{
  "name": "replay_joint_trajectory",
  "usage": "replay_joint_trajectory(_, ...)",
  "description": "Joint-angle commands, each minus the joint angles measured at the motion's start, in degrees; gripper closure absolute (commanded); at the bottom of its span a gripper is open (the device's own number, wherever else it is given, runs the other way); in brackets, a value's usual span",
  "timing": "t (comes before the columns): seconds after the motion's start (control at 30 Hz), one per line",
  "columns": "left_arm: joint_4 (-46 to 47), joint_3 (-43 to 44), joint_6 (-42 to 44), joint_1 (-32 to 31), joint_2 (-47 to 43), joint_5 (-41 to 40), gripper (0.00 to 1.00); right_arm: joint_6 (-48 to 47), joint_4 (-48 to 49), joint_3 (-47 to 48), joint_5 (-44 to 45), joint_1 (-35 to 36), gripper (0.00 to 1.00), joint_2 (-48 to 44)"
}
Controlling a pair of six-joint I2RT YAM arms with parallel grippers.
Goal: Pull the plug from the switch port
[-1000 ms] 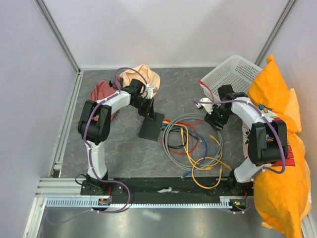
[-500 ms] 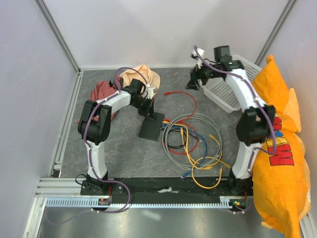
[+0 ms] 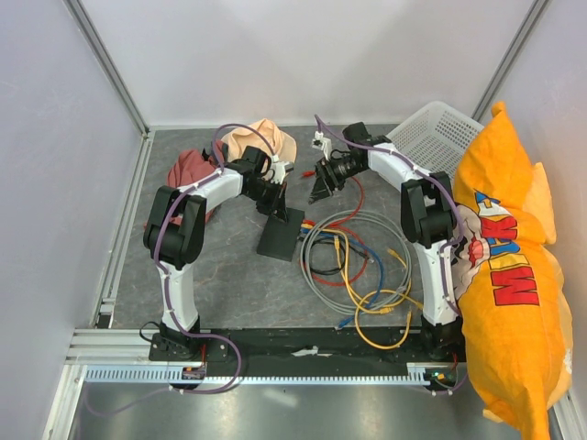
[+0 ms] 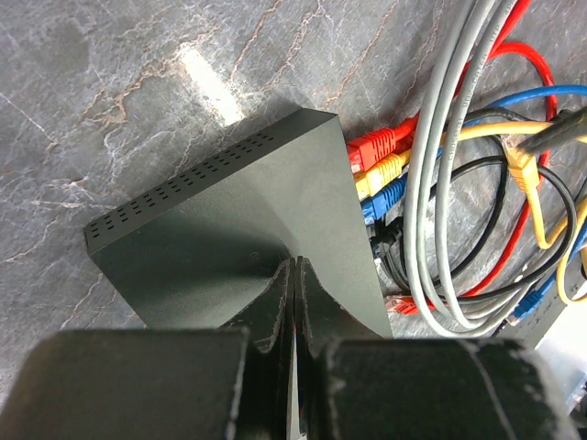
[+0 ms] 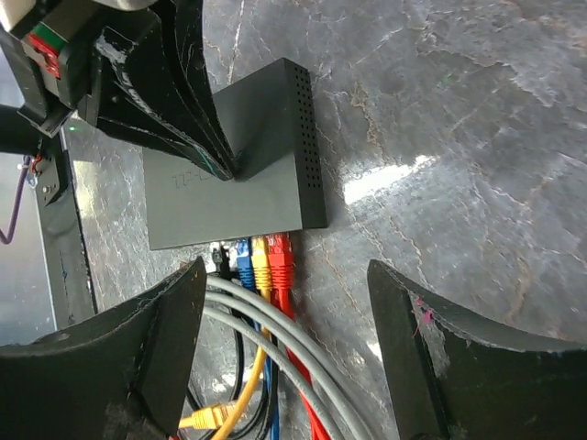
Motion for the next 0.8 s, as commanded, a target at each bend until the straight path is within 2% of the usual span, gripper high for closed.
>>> replay_joint_trajectory(0.0,-4.0,-1.3,3.6,-0.6,1.2,-6.4,0.98,-0.3,0.2,0.5,-2.3,0.1,0.22,2.7)
replay_joint_trajectory(0.2,-4.7,-2.7,3.4,-0.3,0.0,-5.2,0.98,-0.2,-0.8,0.3,-0.5,1.1,0.30,6.5)
replay_joint_trajectory(0.4,-4.9,-2.5,4.1,-0.2,0.1,-5.8,0.98,-1.2,-3.2,0.3,-2.9,1.9,0.35,8.8)
replay_joint_trajectory(0.77,-4.9,-2.9,4.3,-0.3,0.3,-5.9,0.98,-0.6,-4.4,-2.3,-3.0,3.7,0.40,9.5)
